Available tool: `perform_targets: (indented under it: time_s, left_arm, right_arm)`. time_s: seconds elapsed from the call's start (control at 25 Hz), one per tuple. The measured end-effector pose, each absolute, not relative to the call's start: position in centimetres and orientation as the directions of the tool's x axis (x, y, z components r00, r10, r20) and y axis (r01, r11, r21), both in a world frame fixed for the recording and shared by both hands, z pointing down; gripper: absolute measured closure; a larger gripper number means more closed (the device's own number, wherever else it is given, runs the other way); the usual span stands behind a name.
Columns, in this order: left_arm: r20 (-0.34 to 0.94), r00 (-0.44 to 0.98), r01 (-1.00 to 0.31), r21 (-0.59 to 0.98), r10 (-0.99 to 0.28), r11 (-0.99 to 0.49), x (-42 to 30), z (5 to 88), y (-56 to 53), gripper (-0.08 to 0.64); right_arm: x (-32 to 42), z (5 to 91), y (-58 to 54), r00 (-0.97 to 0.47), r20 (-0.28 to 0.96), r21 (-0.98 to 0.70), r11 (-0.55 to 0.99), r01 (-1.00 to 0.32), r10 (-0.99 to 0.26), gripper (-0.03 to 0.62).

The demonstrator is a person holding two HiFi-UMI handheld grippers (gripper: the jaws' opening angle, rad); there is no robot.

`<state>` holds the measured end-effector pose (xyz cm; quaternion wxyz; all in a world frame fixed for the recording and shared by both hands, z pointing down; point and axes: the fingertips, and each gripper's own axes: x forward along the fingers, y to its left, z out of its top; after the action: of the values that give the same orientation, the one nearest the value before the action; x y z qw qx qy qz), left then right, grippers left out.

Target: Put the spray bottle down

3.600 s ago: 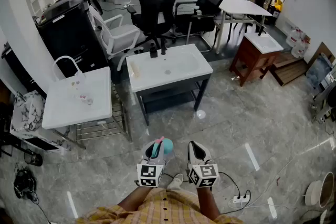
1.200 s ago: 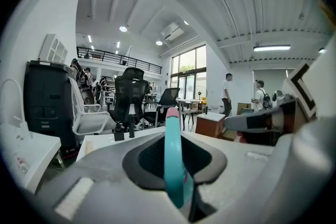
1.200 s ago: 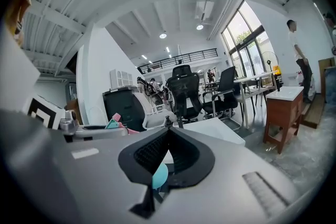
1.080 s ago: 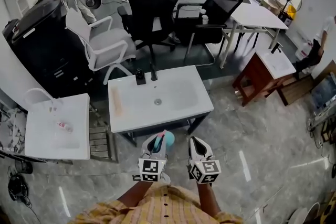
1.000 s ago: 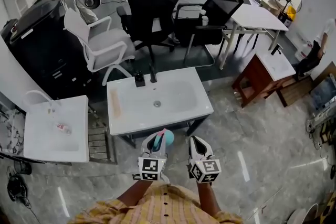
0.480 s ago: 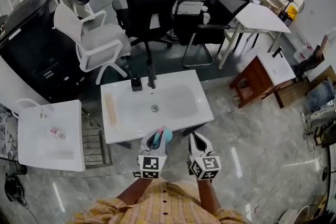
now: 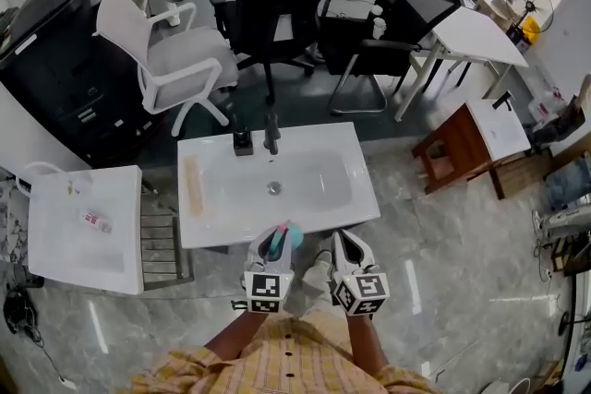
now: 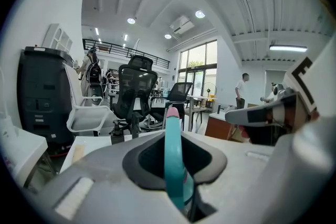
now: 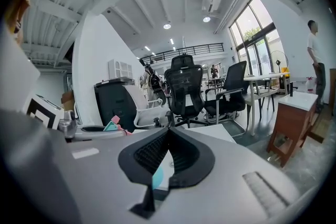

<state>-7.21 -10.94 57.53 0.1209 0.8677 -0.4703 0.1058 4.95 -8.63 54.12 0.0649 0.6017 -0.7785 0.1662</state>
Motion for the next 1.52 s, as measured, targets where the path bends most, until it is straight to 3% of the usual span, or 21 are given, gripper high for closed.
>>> perform_targets:
  time_s: [0.8, 1.52]
  left_arm:
    - [0.319, 0.368, -0.924, 0.025, -0.873, -0.381, 1.0, 57.4, -23.9, 0.5]
    - [0.338, 0.215, -0.973, -0.001, -0.916, -0.229, 2.5, 59.8, -32.0, 0.5]
  right_arm:
    - [12.1, 54.8, -24.1, -0.486, 0.253, -0.23, 0.436, -0.87, -0.837, 0.594]
    - [14.8, 57.9, -31.2, -0.601, 0.255, -0.276, 0.538, -0.796, -0.758, 0.594]
